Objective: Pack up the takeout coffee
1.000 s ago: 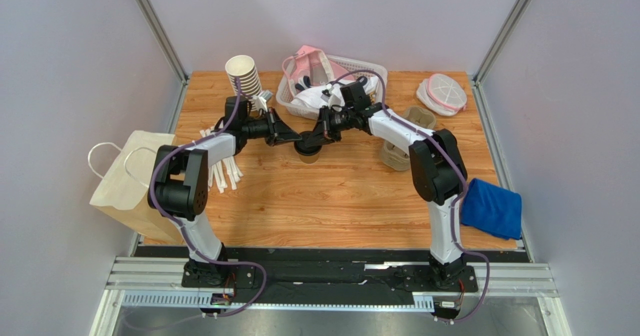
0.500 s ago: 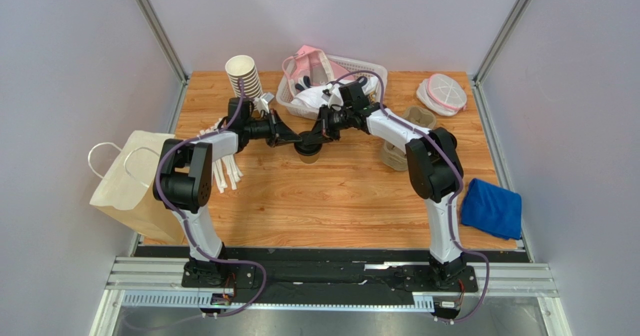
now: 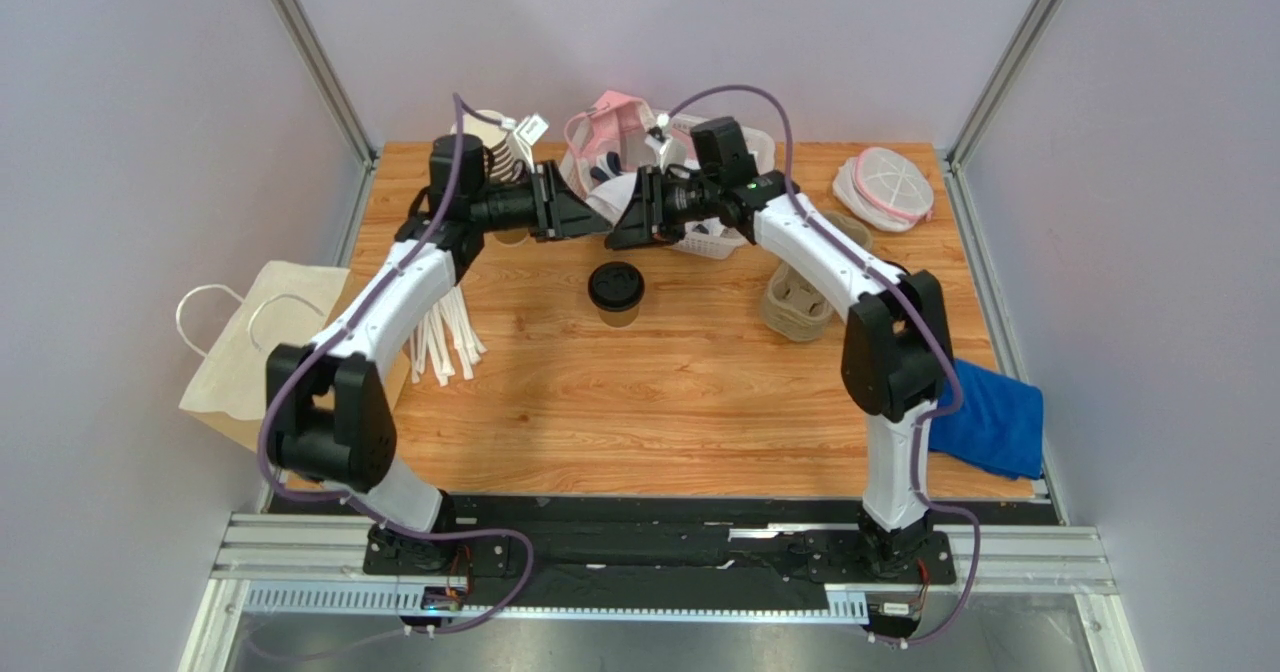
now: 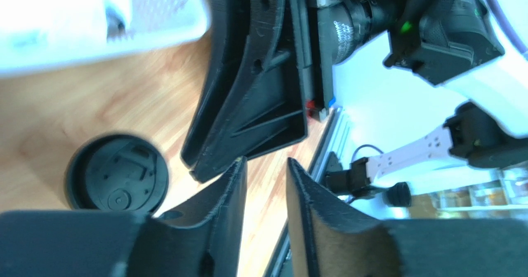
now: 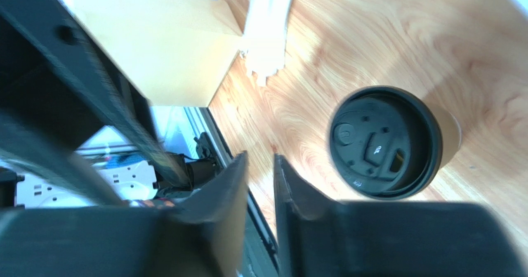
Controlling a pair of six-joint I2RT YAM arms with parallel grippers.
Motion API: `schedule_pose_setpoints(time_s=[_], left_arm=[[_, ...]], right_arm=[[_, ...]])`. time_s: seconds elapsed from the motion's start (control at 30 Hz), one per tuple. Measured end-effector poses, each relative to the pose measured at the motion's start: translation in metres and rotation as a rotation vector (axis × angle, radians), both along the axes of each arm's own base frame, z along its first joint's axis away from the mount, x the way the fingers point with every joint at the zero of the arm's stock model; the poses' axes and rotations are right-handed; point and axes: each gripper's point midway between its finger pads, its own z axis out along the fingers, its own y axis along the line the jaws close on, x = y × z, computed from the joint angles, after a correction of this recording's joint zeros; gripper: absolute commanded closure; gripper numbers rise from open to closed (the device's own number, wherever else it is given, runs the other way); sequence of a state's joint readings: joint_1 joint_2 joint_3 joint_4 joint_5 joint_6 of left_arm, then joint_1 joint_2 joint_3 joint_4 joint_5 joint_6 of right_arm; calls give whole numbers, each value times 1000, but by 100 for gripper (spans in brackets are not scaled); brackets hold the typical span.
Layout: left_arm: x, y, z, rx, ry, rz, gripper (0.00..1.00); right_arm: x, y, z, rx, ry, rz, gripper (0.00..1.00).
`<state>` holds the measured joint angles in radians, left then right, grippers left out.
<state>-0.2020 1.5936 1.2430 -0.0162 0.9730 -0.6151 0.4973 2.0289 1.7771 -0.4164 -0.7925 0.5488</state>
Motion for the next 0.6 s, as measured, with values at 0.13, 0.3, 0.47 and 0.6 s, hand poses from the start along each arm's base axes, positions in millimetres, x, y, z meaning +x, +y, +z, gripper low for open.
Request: schedule_pose_setpoints(time_s=[0.13,0.3,0.47,0.6], left_arm=[[-27,11,71,43,-232,8,27],[-64,32,109,169,-421,22,2],[-103,55,98,332,-476,4,2],[-129,68,82,412,-479,-20,2]], right_arm=[[-14,-21,63,-28,-203,-2,33],[-49,-74,128,-109,-446,-21,9],[-74,-168,140,-292,-611,-139,7],[-78,-264,115,-468,-533,-309,18]])
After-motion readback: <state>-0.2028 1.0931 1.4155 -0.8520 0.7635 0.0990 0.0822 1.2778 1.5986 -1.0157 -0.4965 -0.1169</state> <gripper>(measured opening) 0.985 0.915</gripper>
